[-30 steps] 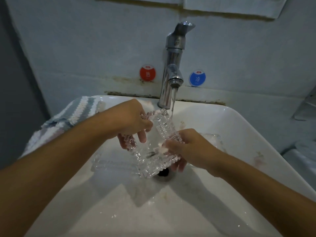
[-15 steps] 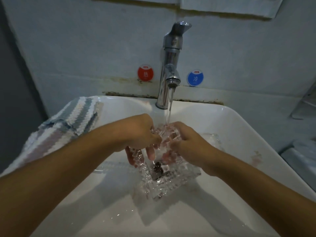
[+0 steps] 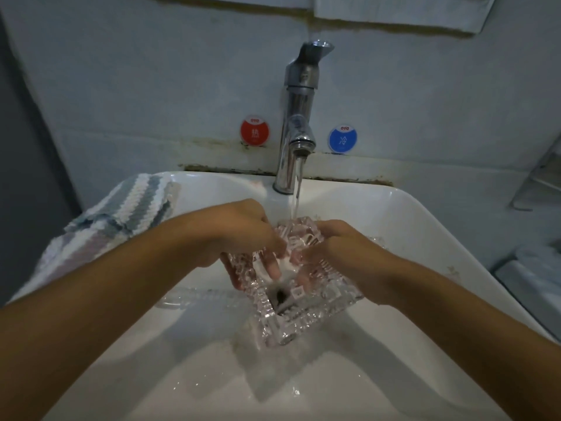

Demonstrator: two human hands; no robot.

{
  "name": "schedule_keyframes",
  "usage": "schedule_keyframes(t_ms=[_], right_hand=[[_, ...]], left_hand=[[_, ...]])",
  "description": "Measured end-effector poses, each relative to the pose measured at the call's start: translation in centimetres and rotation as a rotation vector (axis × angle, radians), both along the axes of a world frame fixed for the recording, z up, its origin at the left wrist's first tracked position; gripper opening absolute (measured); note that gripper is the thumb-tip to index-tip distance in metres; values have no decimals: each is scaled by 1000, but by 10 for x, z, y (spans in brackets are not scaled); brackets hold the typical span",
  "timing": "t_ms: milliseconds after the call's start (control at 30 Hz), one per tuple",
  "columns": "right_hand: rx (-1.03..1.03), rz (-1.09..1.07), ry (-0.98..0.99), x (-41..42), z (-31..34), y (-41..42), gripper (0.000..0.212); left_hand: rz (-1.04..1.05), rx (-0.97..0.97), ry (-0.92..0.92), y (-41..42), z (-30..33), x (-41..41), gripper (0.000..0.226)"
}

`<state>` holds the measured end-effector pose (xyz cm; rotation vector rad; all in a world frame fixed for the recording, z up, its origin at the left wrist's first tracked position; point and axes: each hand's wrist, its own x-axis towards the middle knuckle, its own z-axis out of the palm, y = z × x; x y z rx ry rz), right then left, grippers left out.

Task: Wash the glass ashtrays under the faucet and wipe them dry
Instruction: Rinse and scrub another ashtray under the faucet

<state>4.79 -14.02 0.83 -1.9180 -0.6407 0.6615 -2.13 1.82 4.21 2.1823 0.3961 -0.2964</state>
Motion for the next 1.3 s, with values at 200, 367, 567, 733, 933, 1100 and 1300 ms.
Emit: schedule_keyframes(t_ms=[200, 367, 567, 733, 933, 1100, 1300], right_hand=[[154, -281, -3, -2, -6, 1, 16], [201, -447, 38, 3, -10, 1, 15], [141, -459, 37, 3, -14, 3, 34], [145, -433, 7, -2, -8, 4, 40], [146, -453, -53, -3, -6, 4, 19], [115, -466, -112, 7, 0, -1, 18], [-7, -424, -184, 13, 3, -4, 27]], left_hand=[[122, -163, -133, 2, 0, 2, 20], [306, -378, -253, -5, -19, 7, 24], [380, -460, -345, -30, -46, 6, 34], [465, -497, -364, -29, -46, 4, 20], [429, -318, -312, -23, -50, 9, 35], [358, 77, -468, -18, -50, 15, 30], [214, 337, -372, -4, -32, 10, 44]])
